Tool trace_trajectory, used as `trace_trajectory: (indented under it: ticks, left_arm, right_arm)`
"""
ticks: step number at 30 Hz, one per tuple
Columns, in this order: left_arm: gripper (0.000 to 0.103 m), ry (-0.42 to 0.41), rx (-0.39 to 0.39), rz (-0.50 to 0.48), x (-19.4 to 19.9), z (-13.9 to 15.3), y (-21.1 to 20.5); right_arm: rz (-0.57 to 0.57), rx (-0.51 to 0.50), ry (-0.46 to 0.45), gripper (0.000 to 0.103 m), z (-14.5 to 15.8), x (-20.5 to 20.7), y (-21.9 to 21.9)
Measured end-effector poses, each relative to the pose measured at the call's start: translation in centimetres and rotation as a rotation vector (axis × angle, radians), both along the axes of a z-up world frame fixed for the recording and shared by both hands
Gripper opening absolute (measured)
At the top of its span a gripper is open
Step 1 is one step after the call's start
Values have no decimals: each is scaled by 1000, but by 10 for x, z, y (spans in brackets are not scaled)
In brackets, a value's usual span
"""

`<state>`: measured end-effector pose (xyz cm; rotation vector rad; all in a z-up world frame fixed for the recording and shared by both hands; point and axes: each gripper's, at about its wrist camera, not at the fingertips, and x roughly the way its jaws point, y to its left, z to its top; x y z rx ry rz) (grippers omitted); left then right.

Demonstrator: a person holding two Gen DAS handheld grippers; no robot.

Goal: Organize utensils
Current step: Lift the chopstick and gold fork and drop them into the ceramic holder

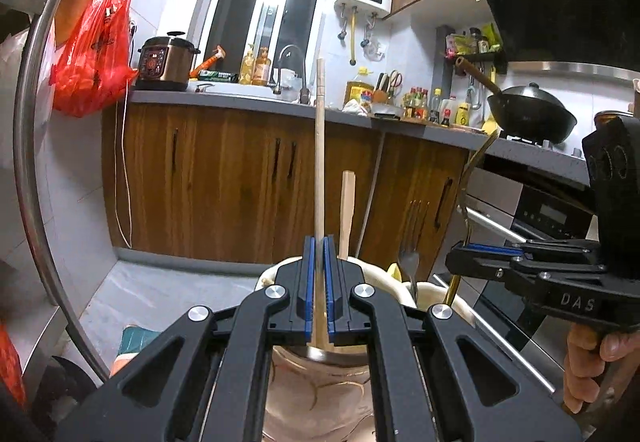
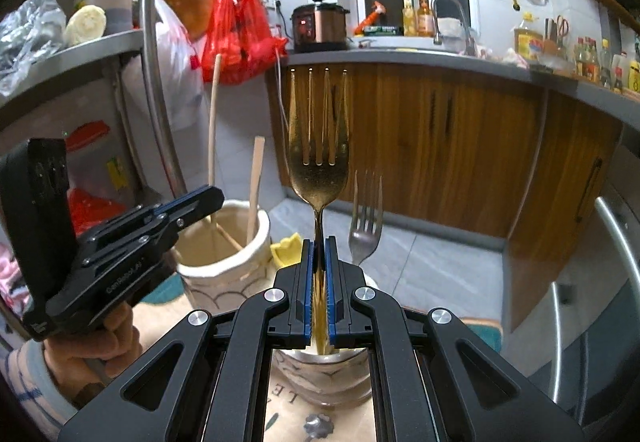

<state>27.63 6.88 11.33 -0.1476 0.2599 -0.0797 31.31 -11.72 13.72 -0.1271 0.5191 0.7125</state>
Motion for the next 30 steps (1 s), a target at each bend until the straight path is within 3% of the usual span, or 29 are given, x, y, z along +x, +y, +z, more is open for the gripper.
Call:
trace_trajectory:
  ticks: [16,18,20,30]
  left_arm:
    - [6,19,7,18,1,-3,1]
    - [8,20,7,18,2,-3,1]
    - [18,18,4,17,1,-3,2]
    - [19,-1,-3,19,-7,1,9]
  right_arm:
    - [-42,35,42,7,-14,16,-5]
    - [-53,32,40,7,-15,17,-6]
    - [-53,37,41,7,-15,18,-6]
    - [-57,39,49,16,-18,19,-7]
